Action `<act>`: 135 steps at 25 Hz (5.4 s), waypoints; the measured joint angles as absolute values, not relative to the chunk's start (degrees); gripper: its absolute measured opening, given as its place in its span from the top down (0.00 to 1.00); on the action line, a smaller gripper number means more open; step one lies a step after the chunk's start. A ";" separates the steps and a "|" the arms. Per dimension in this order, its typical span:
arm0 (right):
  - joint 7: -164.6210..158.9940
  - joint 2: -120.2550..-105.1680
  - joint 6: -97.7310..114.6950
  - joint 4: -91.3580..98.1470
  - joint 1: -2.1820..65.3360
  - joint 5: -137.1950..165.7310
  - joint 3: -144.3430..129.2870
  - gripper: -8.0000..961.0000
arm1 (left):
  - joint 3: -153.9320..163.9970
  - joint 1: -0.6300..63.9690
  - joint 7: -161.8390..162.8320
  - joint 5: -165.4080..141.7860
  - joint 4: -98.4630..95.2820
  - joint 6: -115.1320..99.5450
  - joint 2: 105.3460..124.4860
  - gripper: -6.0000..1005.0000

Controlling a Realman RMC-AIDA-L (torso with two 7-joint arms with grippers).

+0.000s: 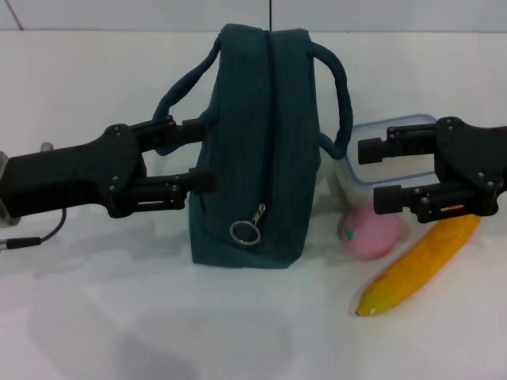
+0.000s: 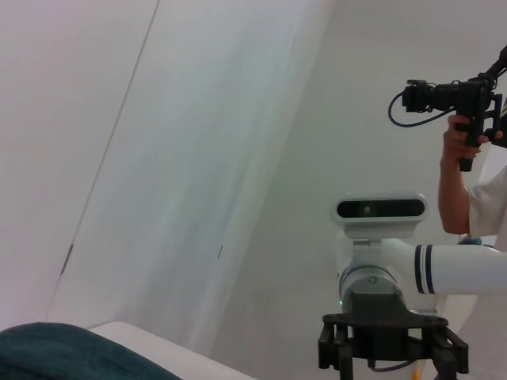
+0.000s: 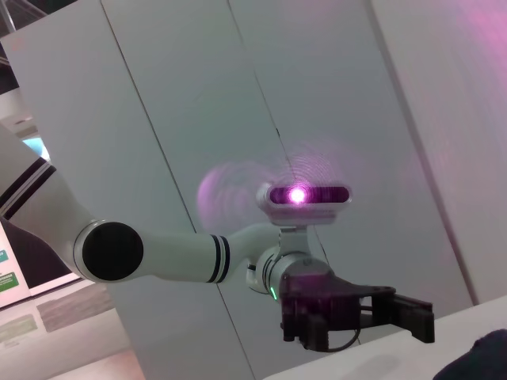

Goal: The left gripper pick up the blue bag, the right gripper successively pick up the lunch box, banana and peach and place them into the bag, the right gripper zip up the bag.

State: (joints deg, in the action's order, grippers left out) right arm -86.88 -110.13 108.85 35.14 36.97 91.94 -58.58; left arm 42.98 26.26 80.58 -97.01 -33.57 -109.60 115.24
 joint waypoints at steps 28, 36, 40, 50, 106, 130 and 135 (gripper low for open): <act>-86.57 -110.28 108.41 35.33 32.74 91.63 -57.93 0.24 | 43.04 29.64 108.66 -99.17 -50.48 -99.92 114.56 0.18; -85.86 -109.74 108.54 34.95 29.22 91.52 -54.65 0.24 | 43.45 35.73 126.86 -114.59 -55.26 -96.40 114.85 0.20; -85.47 -109.84 108.68 34.89 28.89 91.68 -54.16 0.24 | 44.85 39.12 131.97 -118.92 -55.78 -96.46 115.49 0.21; -84.30 -110.12 108.57 34.88 28.11 91.77 -54.18 0.24 | 46.35 45.49 140.83 -127.98 -55.97 -94.75 115.32 0.23; -93.48 -115.21 70.60 13.38 26.33 91.51 -32.05 0.29 | 48.08 43.68 138.43 -131.14 -55.92 -93.52 116.06 0.95; -93.90 -115.28 71.03 10.37 28.59 91.05 -32.11 0.61 | 48.07 43.34 137.63 -130.69 -55.96 -93.33 116.36 0.95; -95.69 -115.31 71.03 10.30 28.72 91.05 -32.08 0.78 | 48.07 43.41 137.64 -130.69 -55.99 -93.33 116.48 0.95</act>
